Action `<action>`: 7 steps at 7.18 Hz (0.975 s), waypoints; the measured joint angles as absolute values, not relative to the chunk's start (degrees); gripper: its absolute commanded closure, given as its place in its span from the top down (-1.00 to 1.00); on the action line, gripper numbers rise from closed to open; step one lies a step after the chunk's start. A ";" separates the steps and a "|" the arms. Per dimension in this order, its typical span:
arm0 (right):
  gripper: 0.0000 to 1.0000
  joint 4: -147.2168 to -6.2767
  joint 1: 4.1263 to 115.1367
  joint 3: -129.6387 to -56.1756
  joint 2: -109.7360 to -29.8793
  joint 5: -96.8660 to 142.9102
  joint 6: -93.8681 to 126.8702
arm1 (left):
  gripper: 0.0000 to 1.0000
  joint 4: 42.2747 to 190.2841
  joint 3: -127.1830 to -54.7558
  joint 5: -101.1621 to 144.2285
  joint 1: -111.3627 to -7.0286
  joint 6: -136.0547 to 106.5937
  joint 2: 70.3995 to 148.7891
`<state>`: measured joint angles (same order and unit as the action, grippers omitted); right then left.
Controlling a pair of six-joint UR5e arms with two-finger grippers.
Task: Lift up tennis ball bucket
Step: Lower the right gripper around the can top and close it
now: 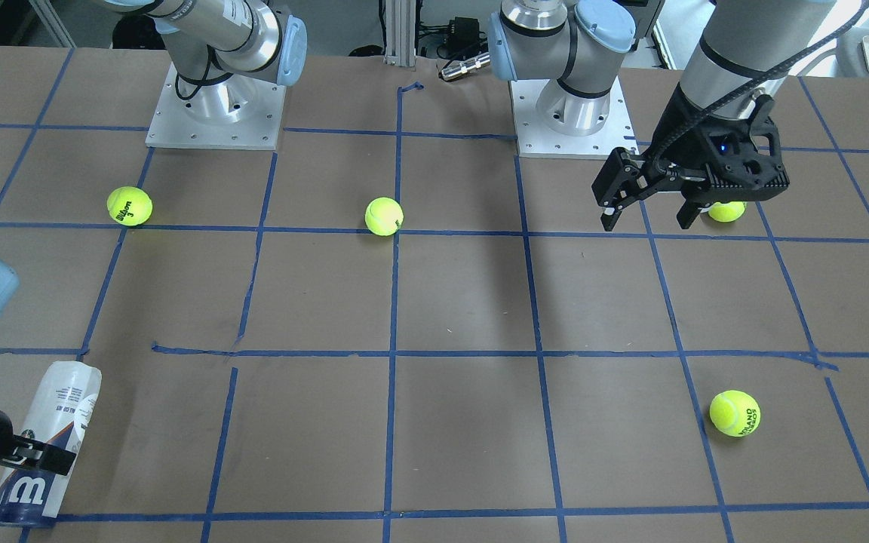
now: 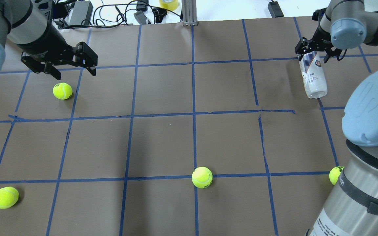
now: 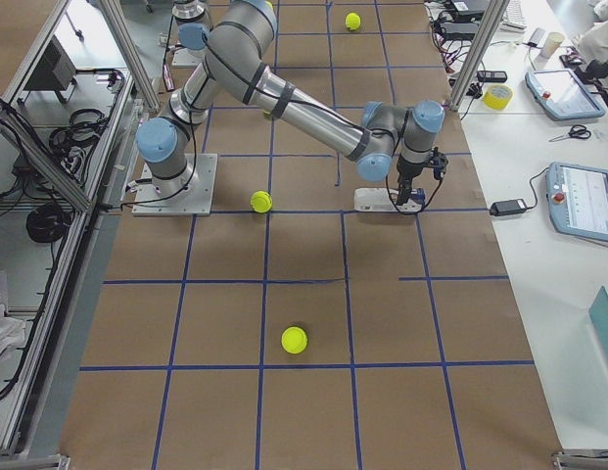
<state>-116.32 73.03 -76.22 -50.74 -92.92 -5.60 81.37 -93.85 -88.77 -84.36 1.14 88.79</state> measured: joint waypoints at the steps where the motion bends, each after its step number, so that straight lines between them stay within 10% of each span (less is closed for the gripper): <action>1: 1.00 -116.50 72.65 -76.41 -50.02 -92.91 -5.99 | 1.00 81.33 -93.82 -88.77 -84.32 1.14 88.79; 7: 0.54 -116.67 72.43 -76.27 -48.27 -92.84 -9.03 | 1.00 81.36 -93.86 -88.77 -84.29 1.14 88.77</action>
<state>-116.67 72.43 -76.27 -48.27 -92.84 -9.03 81.36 -93.86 -88.77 -84.29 1.14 88.77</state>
